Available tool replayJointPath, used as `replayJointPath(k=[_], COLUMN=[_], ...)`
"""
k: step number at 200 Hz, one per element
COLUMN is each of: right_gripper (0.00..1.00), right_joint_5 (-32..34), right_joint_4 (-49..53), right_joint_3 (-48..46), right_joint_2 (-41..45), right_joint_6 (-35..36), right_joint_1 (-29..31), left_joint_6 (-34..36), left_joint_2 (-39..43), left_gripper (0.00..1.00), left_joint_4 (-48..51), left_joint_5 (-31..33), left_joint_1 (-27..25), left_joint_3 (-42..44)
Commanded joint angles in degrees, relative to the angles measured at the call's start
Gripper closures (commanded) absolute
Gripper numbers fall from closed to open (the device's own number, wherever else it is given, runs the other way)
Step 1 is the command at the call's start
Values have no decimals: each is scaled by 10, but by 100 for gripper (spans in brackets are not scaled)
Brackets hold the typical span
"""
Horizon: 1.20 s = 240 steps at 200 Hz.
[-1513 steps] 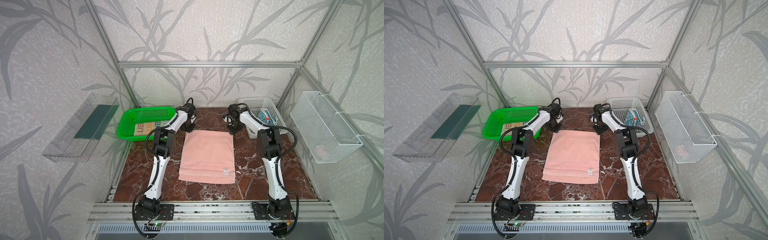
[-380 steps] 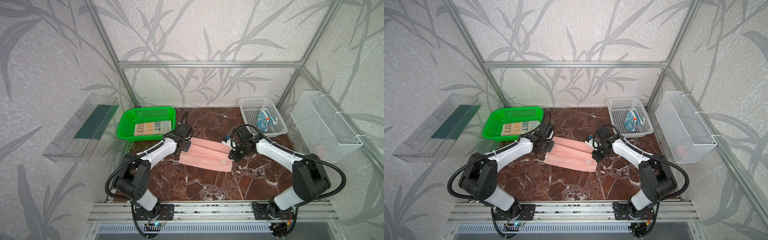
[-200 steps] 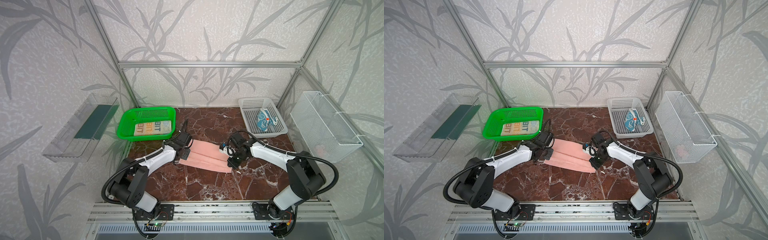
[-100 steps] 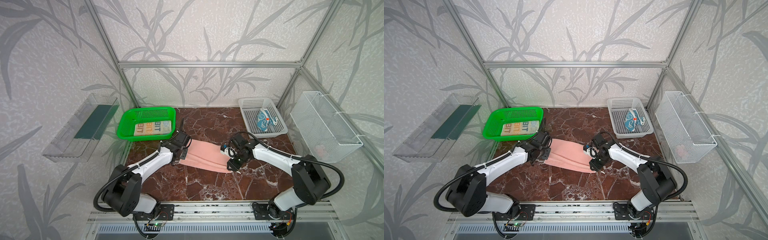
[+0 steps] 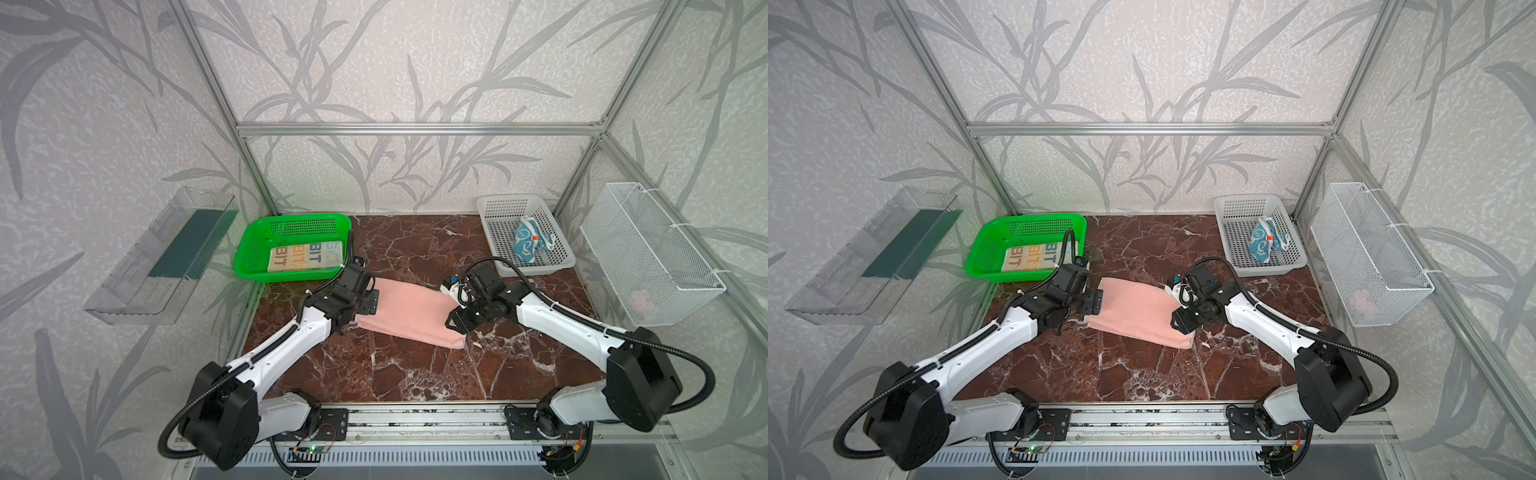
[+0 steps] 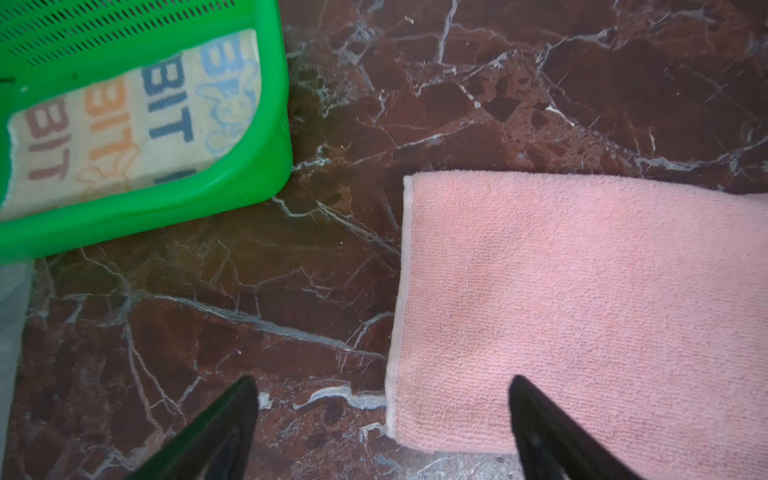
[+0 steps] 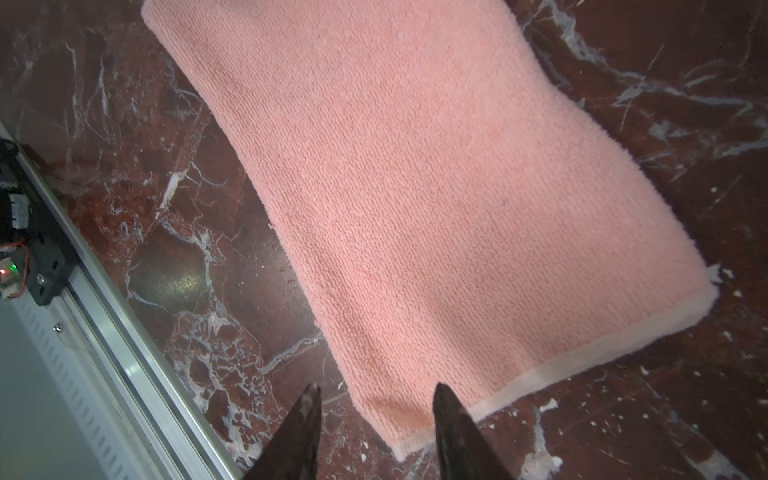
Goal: Fold and stack the towels
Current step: 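Press the folded pink towel flat with both grippers at its sides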
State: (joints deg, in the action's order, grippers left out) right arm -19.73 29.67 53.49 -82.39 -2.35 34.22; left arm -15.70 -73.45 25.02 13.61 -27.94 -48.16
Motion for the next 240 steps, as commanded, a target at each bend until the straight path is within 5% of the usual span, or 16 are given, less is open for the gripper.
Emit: replayJointPath(k=[1, 59, 138, 240], right_gripper=[55, 55, 55, 55], right_joint_5=[-12, 75, 134, 114], right_joint_4=[-43, 1, 73, 62], right_joint_3=[-5, 8, 118, 148], right_joint_2=[-21, -119, -267, -301], right_joint_6=[-66, -95, -53, -34], right_joint_1=[5, -2, -90, -122], left_joint_6=[-38, -41, -73, -192], left_joint_2=[-36, -103, -131, -168], left_gripper=[1, 1, 1, 1], left_joint_4=[10, -12, -45, -167], left_joint_5=[-13, -37, -137, -273], left_joint_1=[5, 19, 70, 74], left_joint_3=[-18, -39, -30, 17])
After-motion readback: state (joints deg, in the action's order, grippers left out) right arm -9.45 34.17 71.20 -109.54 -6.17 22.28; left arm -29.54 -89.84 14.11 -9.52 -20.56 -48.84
